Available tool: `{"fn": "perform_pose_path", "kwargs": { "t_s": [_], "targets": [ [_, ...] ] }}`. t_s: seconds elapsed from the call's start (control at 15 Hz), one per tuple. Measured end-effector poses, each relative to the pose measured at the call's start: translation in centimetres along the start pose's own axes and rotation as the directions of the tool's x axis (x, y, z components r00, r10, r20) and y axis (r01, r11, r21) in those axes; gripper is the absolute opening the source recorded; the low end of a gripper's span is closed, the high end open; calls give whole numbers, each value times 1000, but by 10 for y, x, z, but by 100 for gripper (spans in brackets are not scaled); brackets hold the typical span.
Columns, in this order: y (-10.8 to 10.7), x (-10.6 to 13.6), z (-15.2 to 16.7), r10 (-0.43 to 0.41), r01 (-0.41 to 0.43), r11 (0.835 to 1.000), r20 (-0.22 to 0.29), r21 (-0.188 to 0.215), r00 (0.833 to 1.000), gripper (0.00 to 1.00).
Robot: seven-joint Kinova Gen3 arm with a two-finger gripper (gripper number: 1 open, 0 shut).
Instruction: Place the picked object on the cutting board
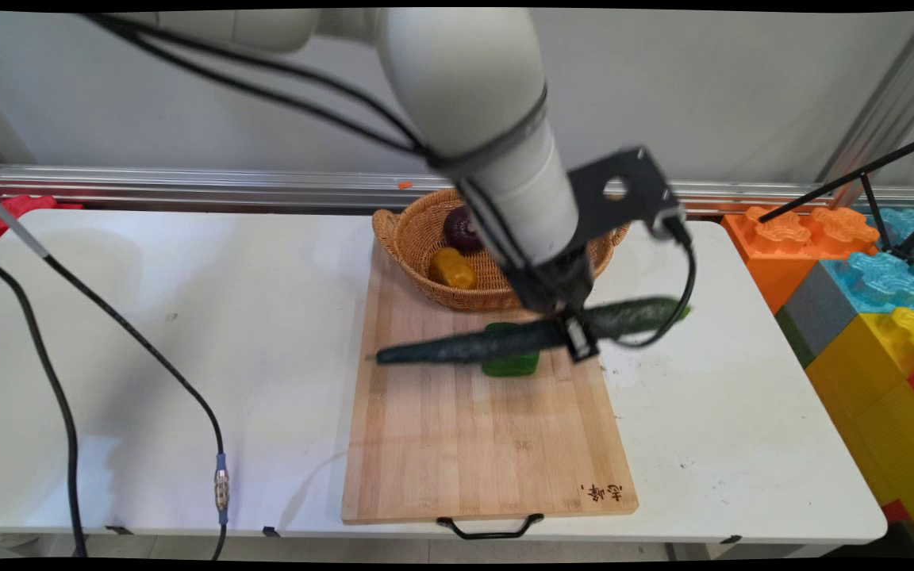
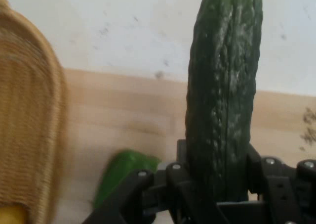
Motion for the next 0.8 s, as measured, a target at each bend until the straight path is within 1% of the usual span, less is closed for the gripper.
{"fn": "perform_pose_path", "kwargs": {
  "t_s": [0.13, 0.33, 0.53, 0.8],
  "targets": [
    [9, -11, 9, -3, 4, 1000, 21, -15, 1000, 0],
    [22, -32, 33, 9, -7, 999, 53, -37, 999, 0],
    [27, -49, 58, 28, -25, 999, 63, -37, 998, 0],
    [30, -65, 82, 63, -61, 998, 66, -35, 996, 0]
  ]
}}
